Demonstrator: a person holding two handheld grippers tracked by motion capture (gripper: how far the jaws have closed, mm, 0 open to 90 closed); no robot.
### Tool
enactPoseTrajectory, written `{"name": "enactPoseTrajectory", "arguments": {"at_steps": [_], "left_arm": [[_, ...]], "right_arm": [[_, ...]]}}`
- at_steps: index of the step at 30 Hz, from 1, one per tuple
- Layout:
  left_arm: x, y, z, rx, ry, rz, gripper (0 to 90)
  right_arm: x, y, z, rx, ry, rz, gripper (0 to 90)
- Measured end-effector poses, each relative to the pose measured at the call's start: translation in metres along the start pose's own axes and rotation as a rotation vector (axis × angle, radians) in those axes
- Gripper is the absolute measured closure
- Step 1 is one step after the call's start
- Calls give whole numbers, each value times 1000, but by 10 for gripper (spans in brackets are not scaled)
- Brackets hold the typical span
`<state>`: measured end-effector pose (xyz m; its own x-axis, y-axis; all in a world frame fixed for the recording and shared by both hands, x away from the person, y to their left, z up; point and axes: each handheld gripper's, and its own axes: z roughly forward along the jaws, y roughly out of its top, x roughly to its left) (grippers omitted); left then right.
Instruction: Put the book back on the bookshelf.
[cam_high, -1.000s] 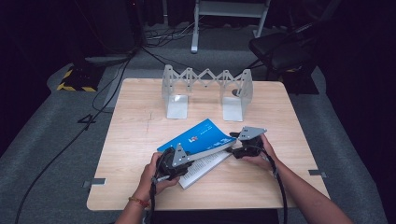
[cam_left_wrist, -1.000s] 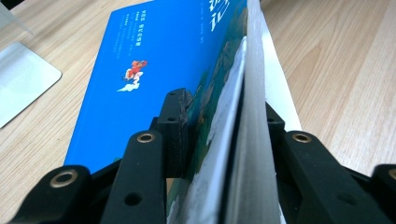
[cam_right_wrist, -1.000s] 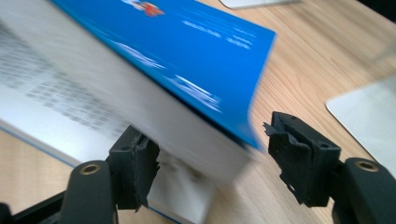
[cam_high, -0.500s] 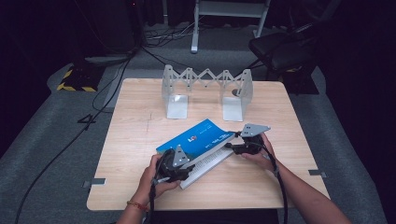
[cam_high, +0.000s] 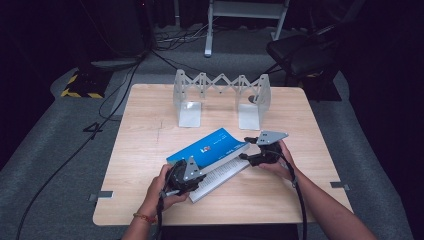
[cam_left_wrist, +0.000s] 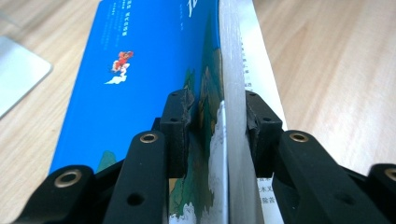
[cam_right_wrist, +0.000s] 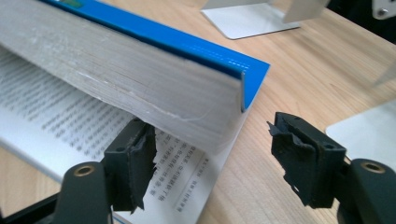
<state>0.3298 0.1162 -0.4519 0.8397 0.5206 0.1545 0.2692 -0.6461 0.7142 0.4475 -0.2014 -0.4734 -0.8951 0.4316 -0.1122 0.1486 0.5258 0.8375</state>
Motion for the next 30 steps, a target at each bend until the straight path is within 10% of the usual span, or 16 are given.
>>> {"name": "enactPoseTrajectory", "arguments": {"at_steps": [5,10,18,23,30], "left_arm": [[14,-14,-11,-32,-110,-11,655],[15,-15,-10,-45,-111,-39,619],[20,-11,-13,-18,-41,-21,605],[37,-20,-20,7,22,-87,542],[19,-7,-14,103,75,-26,450]], "right_arm": [[9,3,-5,1,102,-79,307],[14,3,-6,-4,149,-102,450],[20,2,-9,8,131,-181,548],[33,4,-6,13,127,-229,622],[39,5,-3,29,111,-247,621]]}}
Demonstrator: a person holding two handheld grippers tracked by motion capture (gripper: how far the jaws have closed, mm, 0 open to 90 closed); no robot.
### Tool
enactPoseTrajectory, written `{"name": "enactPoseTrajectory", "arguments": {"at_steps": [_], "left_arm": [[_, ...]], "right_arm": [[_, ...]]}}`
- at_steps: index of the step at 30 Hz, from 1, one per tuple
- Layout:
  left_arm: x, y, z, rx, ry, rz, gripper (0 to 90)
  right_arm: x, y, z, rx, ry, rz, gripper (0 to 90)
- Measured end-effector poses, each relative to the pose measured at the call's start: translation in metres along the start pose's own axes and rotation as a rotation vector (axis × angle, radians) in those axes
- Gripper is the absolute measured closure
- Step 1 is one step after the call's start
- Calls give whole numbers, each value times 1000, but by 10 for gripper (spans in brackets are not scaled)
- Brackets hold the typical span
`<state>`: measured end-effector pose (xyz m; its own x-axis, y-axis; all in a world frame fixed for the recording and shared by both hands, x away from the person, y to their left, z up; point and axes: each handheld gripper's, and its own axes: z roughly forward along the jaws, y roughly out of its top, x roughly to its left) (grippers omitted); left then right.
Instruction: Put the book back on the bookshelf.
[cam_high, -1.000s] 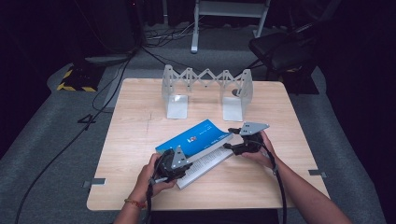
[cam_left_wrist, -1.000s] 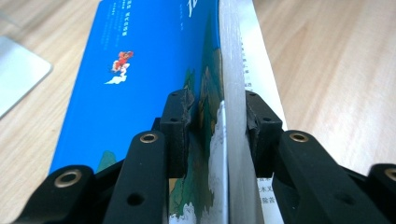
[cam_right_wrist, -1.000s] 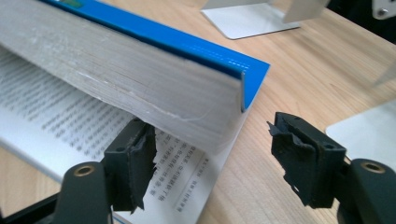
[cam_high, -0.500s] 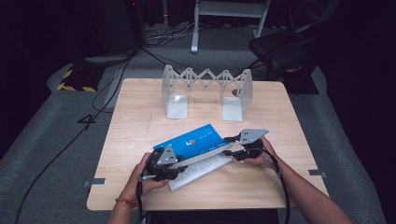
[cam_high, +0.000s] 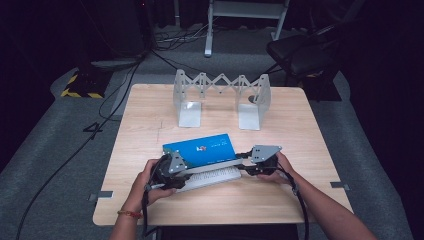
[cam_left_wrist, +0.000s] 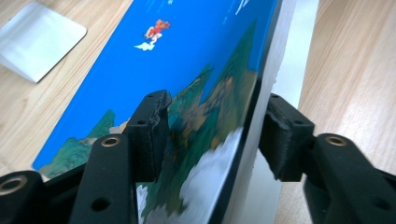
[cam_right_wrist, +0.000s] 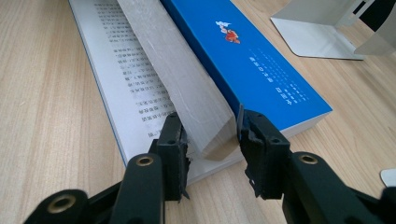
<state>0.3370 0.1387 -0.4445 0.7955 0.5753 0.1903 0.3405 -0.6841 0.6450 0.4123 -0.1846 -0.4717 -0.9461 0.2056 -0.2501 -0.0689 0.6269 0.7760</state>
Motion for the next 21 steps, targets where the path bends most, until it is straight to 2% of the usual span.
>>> {"name": "enactPoseTrajectory", "arguments": {"at_steps": [2,5,8,10,12,14,16,19,21], "left_arm": [[-6,6,-5,-38,-24,-16,392],[-16,17,-5,-78,-24,-53,339],[-24,26,3,-72,-10,-59,317],[-34,35,16,-42,27,-54,297],[-40,43,26,-24,46,-50,269],[-42,49,33,-29,64,-67,273],[-43,50,35,-35,65,-67,275],[-48,54,44,-10,88,-35,279],[-49,55,47,-5,105,-37,315]], "right_arm": [[1,1,0,3,-8,-2,619],[2,2,0,6,-16,-9,618],[1,4,-1,7,-20,-4,618],[1,6,-2,7,-26,-3,618],[1,8,-3,4,-34,20,616],[2,11,-4,6,-42,14,616],[1,11,-4,4,-44,19,615],[2,12,-4,6,-50,21,613],[2,13,-4,13,-50,18,613]]}}
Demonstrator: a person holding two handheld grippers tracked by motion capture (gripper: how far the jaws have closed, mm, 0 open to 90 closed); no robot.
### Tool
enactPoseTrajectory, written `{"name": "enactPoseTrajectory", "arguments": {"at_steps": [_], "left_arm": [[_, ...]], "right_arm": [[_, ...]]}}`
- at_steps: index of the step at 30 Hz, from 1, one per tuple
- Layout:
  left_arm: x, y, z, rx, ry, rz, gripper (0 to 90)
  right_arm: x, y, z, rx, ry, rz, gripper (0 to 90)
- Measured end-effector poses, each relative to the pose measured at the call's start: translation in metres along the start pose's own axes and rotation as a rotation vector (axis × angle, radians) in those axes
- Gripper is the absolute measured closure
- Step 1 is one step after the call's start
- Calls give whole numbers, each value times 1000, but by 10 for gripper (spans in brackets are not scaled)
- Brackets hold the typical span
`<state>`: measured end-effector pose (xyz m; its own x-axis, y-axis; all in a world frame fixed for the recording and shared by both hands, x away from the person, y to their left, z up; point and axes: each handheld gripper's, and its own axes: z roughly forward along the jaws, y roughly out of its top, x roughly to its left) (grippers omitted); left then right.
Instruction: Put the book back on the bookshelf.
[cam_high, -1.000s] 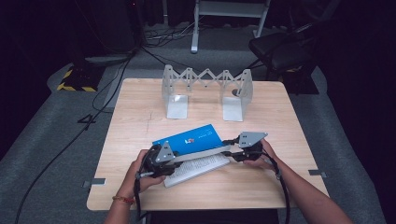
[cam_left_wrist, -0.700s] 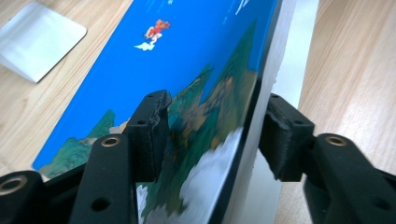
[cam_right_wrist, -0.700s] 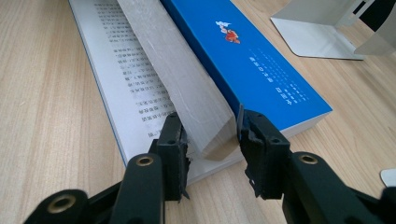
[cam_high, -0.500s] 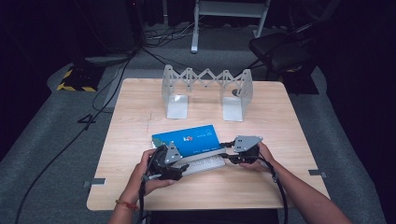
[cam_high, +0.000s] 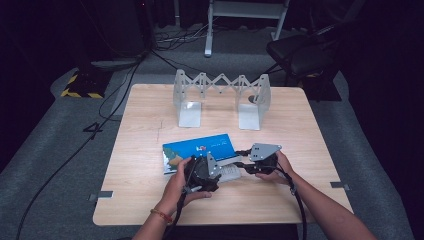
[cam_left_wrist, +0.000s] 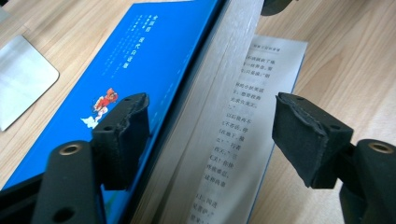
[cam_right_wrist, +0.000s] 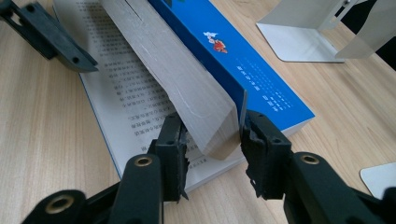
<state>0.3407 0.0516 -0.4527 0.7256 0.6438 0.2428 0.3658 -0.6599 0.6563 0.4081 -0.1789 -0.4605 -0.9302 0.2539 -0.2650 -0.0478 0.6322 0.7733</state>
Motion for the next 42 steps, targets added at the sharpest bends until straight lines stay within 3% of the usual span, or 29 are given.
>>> {"name": "enactPoseTrajectory", "arguments": {"at_steps": [6,10,13,16,20,24,27,30,31,33,36,37,42], "left_arm": [[2,-1,1,0,17,0,469],[3,-1,-3,-10,7,-8,363],[12,-4,-14,-77,-22,-72,319],[21,-10,-10,-55,-40,-115,292],[19,-12,-9,-48,-20,-93,283],[16,-11,-5,-15,39,-65,289],[15,-7,-9,-40,21,-75,292],[15,-6,-7,-36,24,-75,295],[14,-4,-3,-13,31,-61,295],[9,-2,0,5,49,-27,364],[5,-2,1,28,20,15,532],[4,-2,2,35,28,27,551],[3,-1,6,27,28,10,566]], "right_arm": [[0,0,1,5,3,4,610],[1,1,1,10,2,5,609],[0,0,1,13,5,12,607],[0,1,1,12,3,11,607],[1,2,1,18,-2,14,605],[0,2,1,17,-2,20,604],[1,3,0,17,-6,22,604],[1,3,0,17,-10,14,603],[1,3,0,17,-10,14,604],[2,4,1,22,-11,5,602],[2,4,1,24,-15,3,595],[3,4,1,28,-15,-5,593],[3,5,2,29,-22,-11,587]]}}
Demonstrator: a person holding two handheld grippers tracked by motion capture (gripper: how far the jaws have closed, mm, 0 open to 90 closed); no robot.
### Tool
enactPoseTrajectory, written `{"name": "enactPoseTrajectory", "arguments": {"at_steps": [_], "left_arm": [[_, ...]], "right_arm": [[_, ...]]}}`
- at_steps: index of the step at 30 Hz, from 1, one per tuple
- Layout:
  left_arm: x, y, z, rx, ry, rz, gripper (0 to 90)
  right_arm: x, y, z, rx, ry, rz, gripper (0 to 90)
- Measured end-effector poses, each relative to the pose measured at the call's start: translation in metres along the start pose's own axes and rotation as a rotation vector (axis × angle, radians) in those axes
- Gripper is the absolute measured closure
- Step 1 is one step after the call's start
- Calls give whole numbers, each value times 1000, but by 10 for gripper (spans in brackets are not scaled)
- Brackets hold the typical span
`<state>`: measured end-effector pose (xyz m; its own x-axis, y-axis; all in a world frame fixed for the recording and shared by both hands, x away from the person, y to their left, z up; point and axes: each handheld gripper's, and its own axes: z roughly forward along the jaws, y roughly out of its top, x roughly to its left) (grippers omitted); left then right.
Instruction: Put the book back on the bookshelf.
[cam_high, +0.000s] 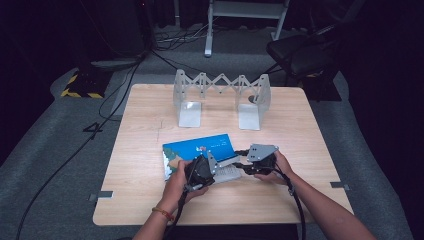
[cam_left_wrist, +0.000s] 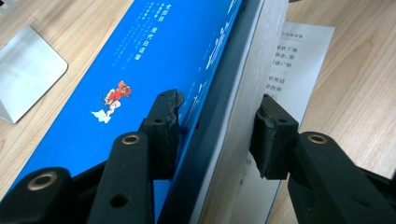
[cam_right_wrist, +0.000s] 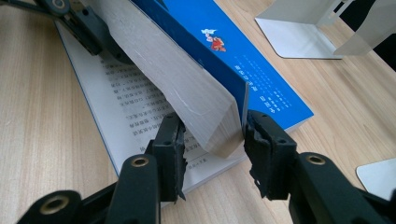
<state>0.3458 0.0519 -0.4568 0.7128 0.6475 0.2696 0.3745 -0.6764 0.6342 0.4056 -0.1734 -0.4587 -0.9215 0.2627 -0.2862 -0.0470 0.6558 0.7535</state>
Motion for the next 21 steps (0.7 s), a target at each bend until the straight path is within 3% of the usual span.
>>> {"name": "enactPoseTrajectory", "arguments": {"at_steps": [3,5,7,10,14,16,18,21], "left_arm": [[-3,2,3,-9,4,-5,538],[-6,4,5,-5,22,18,538],[-6,4,7,-15,25,1,565],[-8,6,8,-34,44,8,627],[-7,2,6,-75,55,9,667],[-5,0,4,-101,57,-3,678],[-2,-2,1,-134,58,-18,693],[5,-3,-5,-179,52,-62,712]], "right_arm": [[0,0,0,-2,0,7,585],[0,1,0,-2,-2,9,583],[0,1,0,-4,-1,14,580],[-1,0,1,-9,0,26,573],[-6,-1,-1,-45,14,101,529],[-11,-3,-5,-76,26,139,448],[-19,-7,-9,-45,-2,160,404],[-33,-25,-21,-26,-34,232,395]]}}
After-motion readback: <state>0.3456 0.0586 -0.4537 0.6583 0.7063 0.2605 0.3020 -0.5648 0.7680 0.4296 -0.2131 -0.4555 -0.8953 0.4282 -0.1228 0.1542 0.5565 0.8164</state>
